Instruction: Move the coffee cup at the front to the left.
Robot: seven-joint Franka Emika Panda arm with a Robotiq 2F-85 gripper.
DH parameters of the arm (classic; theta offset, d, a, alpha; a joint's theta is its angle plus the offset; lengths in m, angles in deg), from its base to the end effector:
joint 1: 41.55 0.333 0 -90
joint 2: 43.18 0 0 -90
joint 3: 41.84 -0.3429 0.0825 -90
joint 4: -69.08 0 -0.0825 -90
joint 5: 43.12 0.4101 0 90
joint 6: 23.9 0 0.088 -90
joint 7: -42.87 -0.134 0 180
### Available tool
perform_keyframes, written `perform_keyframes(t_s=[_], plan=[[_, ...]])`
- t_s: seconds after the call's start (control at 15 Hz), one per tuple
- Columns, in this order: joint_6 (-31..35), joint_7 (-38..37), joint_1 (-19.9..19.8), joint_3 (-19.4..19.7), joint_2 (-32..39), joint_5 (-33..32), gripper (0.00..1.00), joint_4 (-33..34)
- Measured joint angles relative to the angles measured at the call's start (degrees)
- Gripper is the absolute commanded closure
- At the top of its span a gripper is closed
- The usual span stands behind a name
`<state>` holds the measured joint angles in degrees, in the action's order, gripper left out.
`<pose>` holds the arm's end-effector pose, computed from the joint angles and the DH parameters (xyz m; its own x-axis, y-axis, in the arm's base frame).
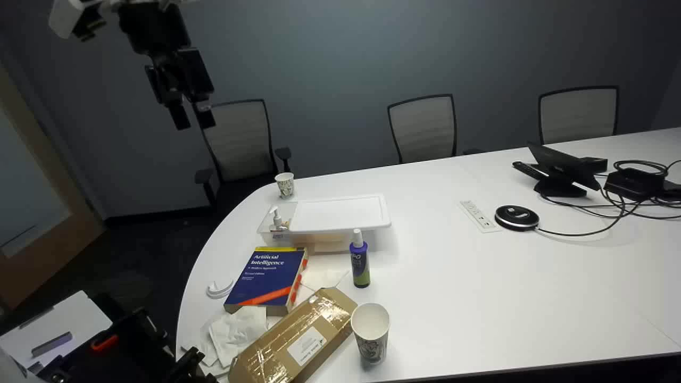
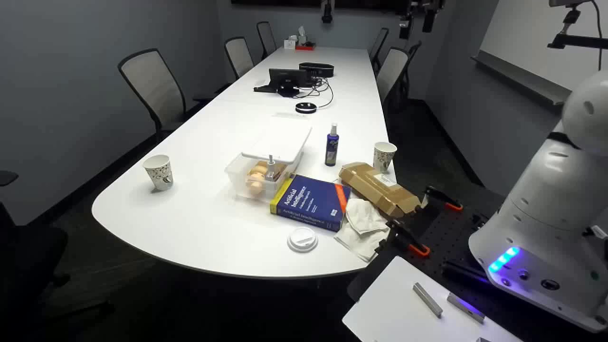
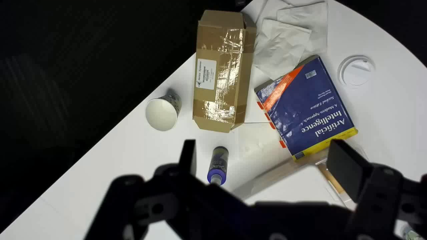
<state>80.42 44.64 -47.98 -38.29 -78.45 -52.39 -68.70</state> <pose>0.3713 -0.0855 0.5214 0.9953 -0.0931 0.0252 -0.0955 -0.9878 0.1227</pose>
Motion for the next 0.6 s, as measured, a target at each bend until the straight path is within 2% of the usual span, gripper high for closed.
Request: perform_keyframes(t_s=[0.47,0.6], plan=[[0.1,-0.1,0.0,0.1,0.2,0.0,0.0,0.0],[2.1,-2.3,-0.5,1.4,1.5,0.1,0.0,0.1]])
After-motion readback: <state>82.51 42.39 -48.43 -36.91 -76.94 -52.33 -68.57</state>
